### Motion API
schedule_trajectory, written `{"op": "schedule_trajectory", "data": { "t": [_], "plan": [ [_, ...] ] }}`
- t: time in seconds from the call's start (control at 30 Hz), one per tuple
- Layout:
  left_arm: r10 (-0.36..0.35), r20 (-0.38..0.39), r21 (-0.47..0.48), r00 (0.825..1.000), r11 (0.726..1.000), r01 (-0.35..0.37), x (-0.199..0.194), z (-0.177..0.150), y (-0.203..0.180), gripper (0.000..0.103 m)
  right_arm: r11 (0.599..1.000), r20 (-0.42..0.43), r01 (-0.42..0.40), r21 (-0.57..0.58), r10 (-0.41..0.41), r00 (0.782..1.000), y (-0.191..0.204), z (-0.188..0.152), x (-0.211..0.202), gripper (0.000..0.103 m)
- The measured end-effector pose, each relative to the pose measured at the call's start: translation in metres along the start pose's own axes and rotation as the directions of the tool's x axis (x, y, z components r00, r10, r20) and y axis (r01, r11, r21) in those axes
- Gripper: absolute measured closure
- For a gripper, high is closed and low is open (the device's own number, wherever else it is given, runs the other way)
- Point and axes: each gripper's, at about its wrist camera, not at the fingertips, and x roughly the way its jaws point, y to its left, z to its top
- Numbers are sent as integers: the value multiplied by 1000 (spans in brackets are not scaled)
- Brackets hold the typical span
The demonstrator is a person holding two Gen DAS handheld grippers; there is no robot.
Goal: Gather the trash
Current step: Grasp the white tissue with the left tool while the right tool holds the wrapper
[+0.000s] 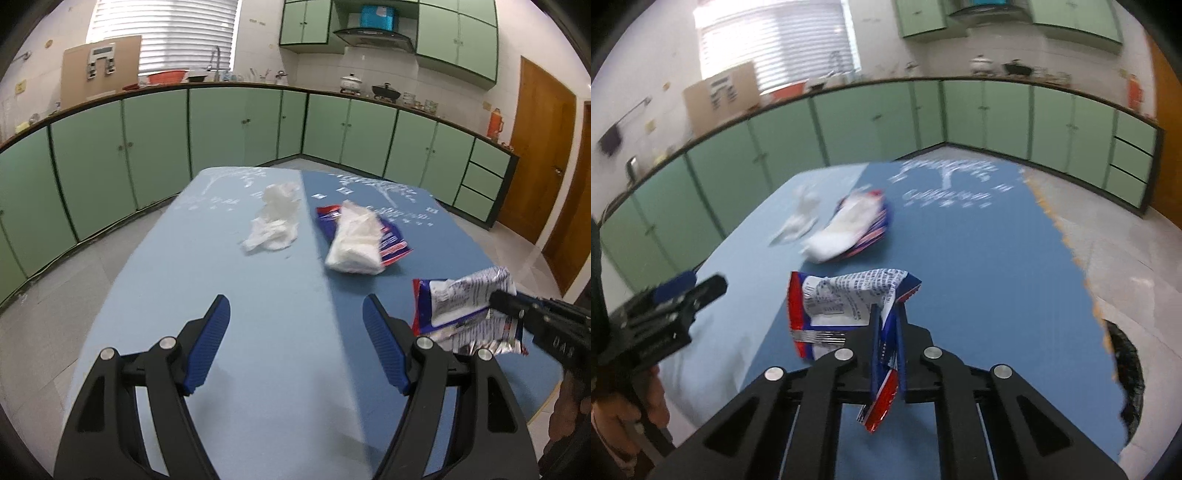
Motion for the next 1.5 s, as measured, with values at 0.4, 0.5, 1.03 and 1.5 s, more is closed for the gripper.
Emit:
{"op": "schedule_trajectory", "data": {
  "t": [0.4, 0.5, 1.03, 1.5],
  "plan": [
    [-63, -44, 45, 997, 997, 65, 69, 39, -49, 31, 988, 72, 90, 123, -99, 993, -60, 31, 3, 96],
    [-55, -65, 56, 996, 997, 58, 89, 45, -55, 31, 987, 76, 94, 133, -105, 992, -66, 33, 7, 96],
    [-77, -140, 36, 987, 996, 83, 122, 42, -56, 103, 983, 53, 91, 157, -101, 994, -79, 26, 19, 95],
    [-101, -160, -37, 982, 995, 97, 115, 38, -54, 45, 982, 60, 96, 160, -107, 992, -77, 28, 11, 95]
  ]
}}
